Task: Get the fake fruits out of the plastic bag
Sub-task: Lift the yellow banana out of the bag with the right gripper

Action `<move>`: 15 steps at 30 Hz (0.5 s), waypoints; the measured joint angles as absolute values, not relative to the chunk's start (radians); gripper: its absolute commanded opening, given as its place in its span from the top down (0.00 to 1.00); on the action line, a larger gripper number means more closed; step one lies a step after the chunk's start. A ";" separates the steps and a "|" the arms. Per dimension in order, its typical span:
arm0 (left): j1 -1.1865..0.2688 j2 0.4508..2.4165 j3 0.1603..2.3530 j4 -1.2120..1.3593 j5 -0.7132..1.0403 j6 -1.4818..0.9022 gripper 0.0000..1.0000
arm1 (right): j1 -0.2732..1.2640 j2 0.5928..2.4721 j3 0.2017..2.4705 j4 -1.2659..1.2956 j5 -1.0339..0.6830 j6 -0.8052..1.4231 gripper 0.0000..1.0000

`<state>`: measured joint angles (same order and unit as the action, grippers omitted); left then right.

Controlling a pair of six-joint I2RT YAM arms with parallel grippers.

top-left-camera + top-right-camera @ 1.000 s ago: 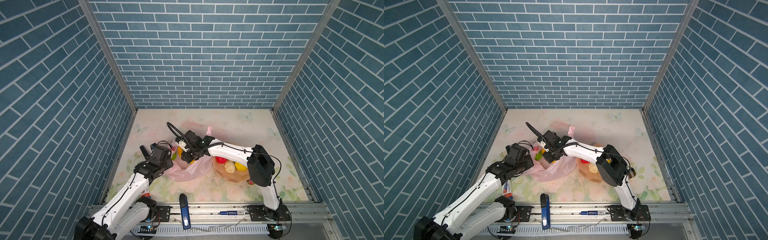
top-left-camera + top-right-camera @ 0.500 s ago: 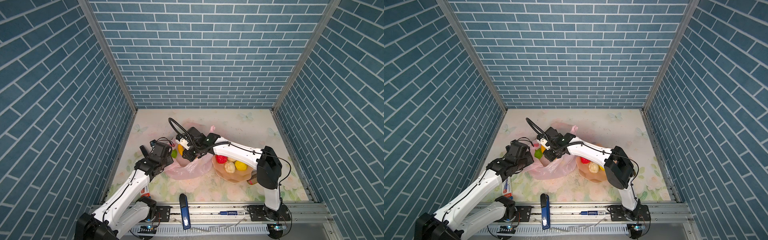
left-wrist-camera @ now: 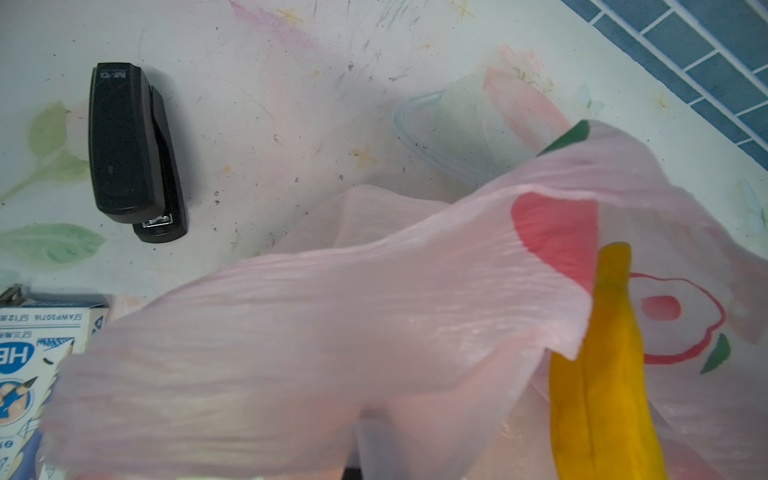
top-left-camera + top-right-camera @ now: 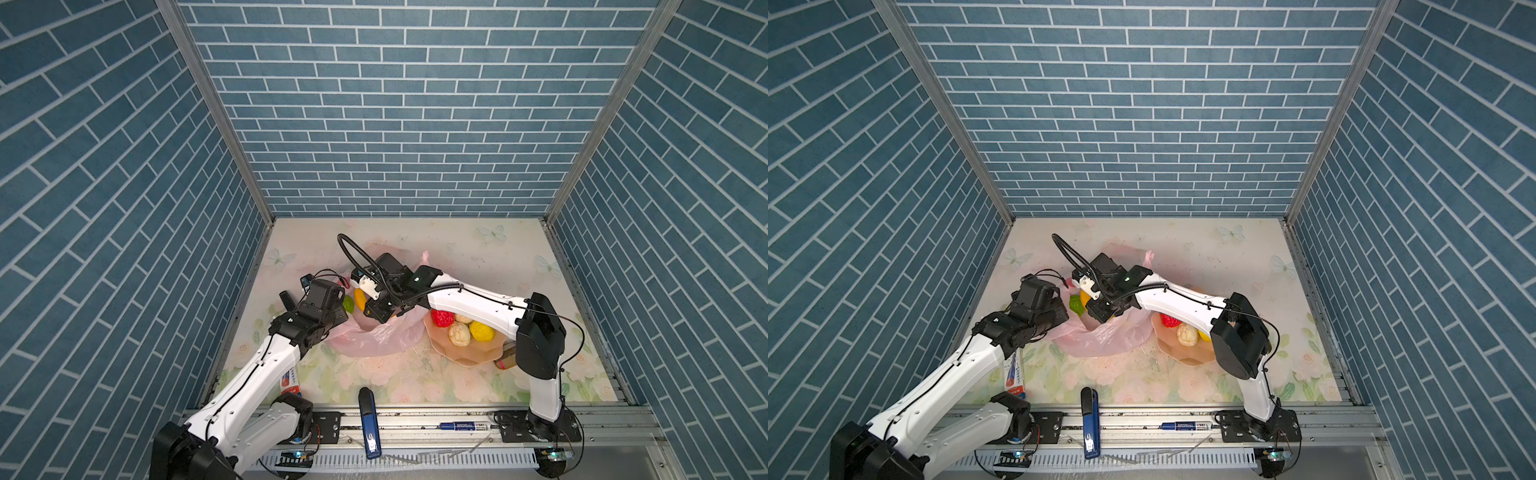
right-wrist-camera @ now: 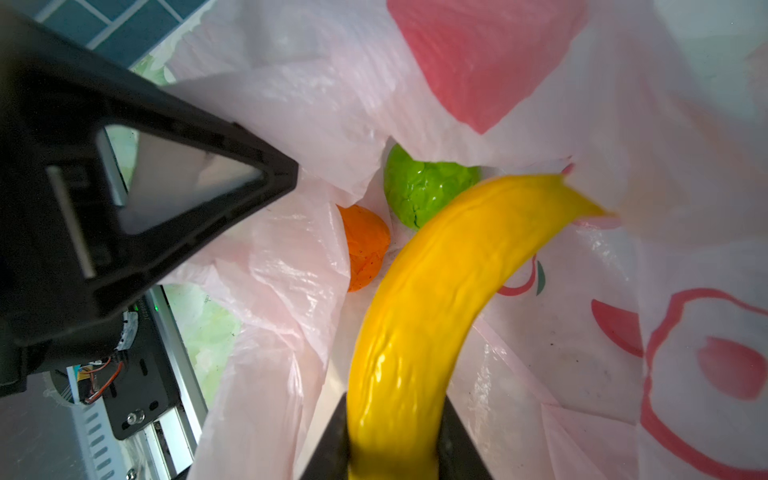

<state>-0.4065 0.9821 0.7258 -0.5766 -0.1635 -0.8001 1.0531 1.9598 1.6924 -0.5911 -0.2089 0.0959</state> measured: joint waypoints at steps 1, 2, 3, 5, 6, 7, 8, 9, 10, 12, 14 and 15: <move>-0.406 0.982 0.726 -0.577 -0.163 -0.800 1.00 | 1.053 1.958 1.692 -0.591 -0.213 0.096 0.78; -0.406 0.982 0.726 -0.576 -0.163 -0.800 1.00 | 1.053 1.954 1.693 -0.591 -0.218 0.096 0.78; -0.406 0.982 0.726 -0.576 -0.163 -0.800 1.00 | 1.053 1.951 1.693 -0.592 -0.226 0.095 0.78; -0.406 0.987 0.730 -0.575 -0.163 -0.800 1.00 | 1.053 1.941 1.693 -0.593 -0.245 0.087 0.78; -0.406 0.995 0.736 -0.575 -0.164 -0.800 1.00 | 1.053 1.936 1.693 -0.595 -0.255 0.080 0.78; -0.406 1.003 0.743 -0.573 -0.164 -0.800 1.00 | 1.053 1.930 1.694 -0.599 -0.265 0.074 0.78; -0.406 1.012 0.752 -0.571 -0.164 -0.799 1.00 | 1.053 1.925 1.694 -0.603 -0.274 0.069 0.78; -0.406 1.022 0.762 -0.567 -0.164 -0.799 1.00 | 1.053 1.919 1.694 -0.609 -0.283 0.063 0.78; -0.406 1.029 0.770 -0.565 -0.165 -0.799 1.00 | 1.053 1.914 1.694 -0.615 -0.290 0.058 0.78; -0.406 1.045 0.785 -0.556 -0.167 -0.797 1.00 | 1.053 1.903 1.695 -0.622 -0.304 0.044 0.78; -0.406 1.055 0.792 -0.547 -0.170 -0.796 1.00 | 1.053 1.891 1.695 -0.624 -0.314 0.042 0.78; -0.406 1.060 0.794 -0.544 -0.172 -0.796 1.00 | 1.053 1.884 1.695 -0.625 -0.318 0.038 0.78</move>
<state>-0.4065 1.0603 0.7937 -0.5438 -0.1719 -0.7959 1.0531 1.8835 1.6951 -0.6254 -0.3183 0.0380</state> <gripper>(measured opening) 0.046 0.287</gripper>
